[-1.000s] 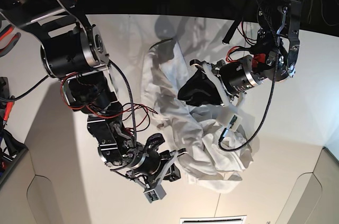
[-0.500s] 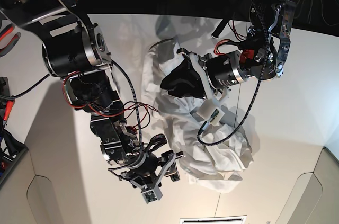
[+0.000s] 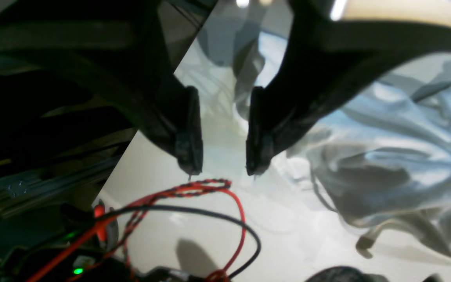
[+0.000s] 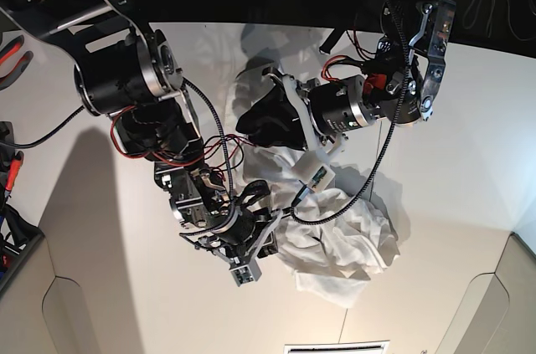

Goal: Layout the t-shirt on the table in an organized manner, then fold the t-shirt properly
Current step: 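Lower the right gripper into the shirt fabric and close on it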

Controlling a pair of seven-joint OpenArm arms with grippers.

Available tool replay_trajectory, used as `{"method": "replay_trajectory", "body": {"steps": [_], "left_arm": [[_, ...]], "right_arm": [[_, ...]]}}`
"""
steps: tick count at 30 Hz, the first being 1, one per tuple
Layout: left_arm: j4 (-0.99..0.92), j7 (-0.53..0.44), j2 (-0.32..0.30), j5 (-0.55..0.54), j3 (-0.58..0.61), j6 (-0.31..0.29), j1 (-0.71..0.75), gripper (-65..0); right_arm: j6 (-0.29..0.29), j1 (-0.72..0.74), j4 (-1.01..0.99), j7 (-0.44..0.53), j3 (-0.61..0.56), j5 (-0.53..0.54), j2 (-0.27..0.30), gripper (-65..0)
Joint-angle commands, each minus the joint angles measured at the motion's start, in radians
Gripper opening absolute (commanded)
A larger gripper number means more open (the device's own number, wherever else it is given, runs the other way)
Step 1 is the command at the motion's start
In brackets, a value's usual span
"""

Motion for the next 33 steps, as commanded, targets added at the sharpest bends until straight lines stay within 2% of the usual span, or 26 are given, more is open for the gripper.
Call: {"method": "replay_trajectory", "body": {"steps": [1, 10, 14, 15, 17, 18, 19, 22, 31, 33], "left_arm": [[0.019, -0.015, 0.003, -0.025, -0.001, -0.015, -0.013, -42.2], [0.021, -0.003, 0.005, -0.086, -0.001, -0.026, -0.013, -42.2], [0.021, 0.001, 0.005, -0.084, -0.001, -0.026, -0.013, -42.2], [0.021, 0.002, 0.005, -0.084, -0.001, -0.026, -0.013, -42.2], [0.021, 0.008, 0.005, -0.084, -0.001, -0.026, -0.013, -42.2], [0.021, 0.008, 0.005, -0.084, -0.001, -0.026, -0.013, -42.2], [0.021, 0.008, 0.005, -0.084, -0.001, -0.026, -0.013, -42.2], [0.021, 0.008, 0.005, -0.084, -0.001, -0.026, -0.013, -42.2], [0.021, 0.008, 0.005, -0.084, -0.001, -0.026, -0.013, -42.2], [0.021, 0.008, 0.005, -0.084, -0.001, -0.026, -0.013, -42.2]], "right_arm": [[0.019, 0.038, 0.025, 0.031, 0.001, 0.006, -0.005, -65.0], [0.098, 0.04, 0.153, 0.029, 0.001, 0.003, -0.005, -65.0], [0.068, 0.04, 0.179, 0.022, 0.001, 0.002, -0.005, -65.0], [0.053, 0.036, 0.179, 0.021, 0.001, 0.002, -0.005, -59.6], [0.016, 0.021, 0.178, 0.019, 0.001, 0.002, -0.005, -39.6], [0.001, 0.014, 0.174, 0.019, 0.001, -0.002, -0.005, -32.8], [-0.014, 0.005, 0.174, 0.019, 0.001, -0.009, -0.005, -29.9], [-0.031, -0.025, 0.17, 0.019, 0.001, -0.024, -0.005, -29.8], [-0.031, -0.059, 0.093, 0.061, 0.001, -0.013, -0.005, -30.1], [-0.018, -0.058, 0.093, 0.068, 0.001, 0.009, -0.005, -34.0]]}}
